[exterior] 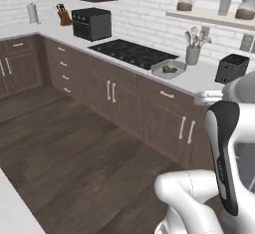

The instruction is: Place one lime and one fish in each tupperware on the nearby counter, to pack two identical lunches.

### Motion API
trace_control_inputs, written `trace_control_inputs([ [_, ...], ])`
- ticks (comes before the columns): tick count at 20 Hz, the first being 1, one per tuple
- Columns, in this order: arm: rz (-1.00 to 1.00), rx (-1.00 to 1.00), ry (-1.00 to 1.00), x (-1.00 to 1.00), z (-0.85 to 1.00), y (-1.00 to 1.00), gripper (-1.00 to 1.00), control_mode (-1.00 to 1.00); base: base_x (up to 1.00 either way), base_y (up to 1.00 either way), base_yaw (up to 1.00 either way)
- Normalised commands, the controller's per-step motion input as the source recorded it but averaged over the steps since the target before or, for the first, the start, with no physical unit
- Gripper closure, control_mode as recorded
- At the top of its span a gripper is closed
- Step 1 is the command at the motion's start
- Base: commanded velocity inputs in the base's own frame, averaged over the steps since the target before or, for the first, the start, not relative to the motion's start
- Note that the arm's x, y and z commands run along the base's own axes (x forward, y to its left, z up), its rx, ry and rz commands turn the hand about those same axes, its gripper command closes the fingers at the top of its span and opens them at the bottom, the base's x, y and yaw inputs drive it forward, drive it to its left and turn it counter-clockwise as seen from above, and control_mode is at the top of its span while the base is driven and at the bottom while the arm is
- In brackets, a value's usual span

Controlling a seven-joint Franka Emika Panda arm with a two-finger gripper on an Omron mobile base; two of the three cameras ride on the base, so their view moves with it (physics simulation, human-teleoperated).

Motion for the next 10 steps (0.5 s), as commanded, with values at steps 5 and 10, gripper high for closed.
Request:
trace_control_inputs([
  [5,0.00,0.00,0.00,0.00,0.00,0.00,1.00,1.00,1.00,0.00,0.00],
  [10,0.00,0.00,0.00,0.00,0.00,0.00,1.00,1.00,1.00,0.00,0.00],
])
